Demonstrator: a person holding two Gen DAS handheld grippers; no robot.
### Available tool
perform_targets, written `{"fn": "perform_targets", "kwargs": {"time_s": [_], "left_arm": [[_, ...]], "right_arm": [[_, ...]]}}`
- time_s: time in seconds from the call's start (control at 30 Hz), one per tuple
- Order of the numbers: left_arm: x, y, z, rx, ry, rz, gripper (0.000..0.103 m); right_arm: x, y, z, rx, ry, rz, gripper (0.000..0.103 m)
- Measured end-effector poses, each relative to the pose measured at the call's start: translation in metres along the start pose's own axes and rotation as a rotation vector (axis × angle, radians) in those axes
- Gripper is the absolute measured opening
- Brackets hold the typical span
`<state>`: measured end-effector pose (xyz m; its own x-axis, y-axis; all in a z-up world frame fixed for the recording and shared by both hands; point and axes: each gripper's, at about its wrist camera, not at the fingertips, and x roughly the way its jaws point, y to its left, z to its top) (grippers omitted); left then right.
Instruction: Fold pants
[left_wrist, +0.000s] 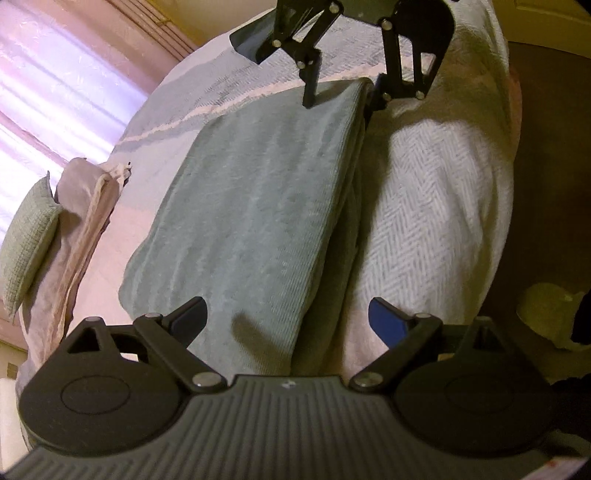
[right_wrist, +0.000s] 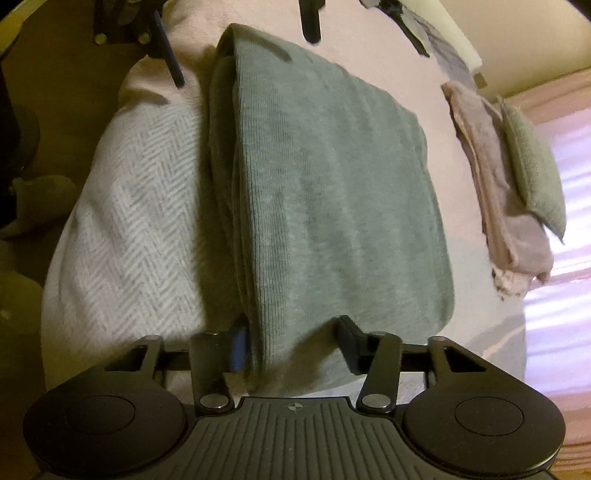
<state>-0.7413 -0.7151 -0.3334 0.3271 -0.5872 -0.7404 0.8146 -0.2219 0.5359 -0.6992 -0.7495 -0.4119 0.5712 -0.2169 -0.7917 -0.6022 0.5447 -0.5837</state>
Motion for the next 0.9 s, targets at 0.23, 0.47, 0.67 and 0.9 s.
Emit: {"fn": "perform_targets", "kwargs": {"time_s": [0.23, 0.47, 0.67, 0.9], "left_arm": [[0.011, 0.006, 0.009, -0.013, 0.013, -0.009, 0.092], [0.016, -0.006, 0.007, 0.092, 0.023, 0.034, 0.092], [0.031, -0.030, -0.008, 0.243, 0.037, 0.136, 0.090], [0.031, -0.011, -0.007, 0.230, 0.065, 0.105, 0.042]], "right_arm": [[-0.018, -0.025, -0.005, 0.251, -0.003, 0.137, 0.027], [-0.017, -0.060, -0.008, 0.440, -0.004, 0.214, 0.022], [0.006, -0.053, -0.017, 0.407, -0.018, 0.161, 0.023], [-0.002, -0.048, -0.017, 0.457, 0.023, 0.030, 0.070]]}}
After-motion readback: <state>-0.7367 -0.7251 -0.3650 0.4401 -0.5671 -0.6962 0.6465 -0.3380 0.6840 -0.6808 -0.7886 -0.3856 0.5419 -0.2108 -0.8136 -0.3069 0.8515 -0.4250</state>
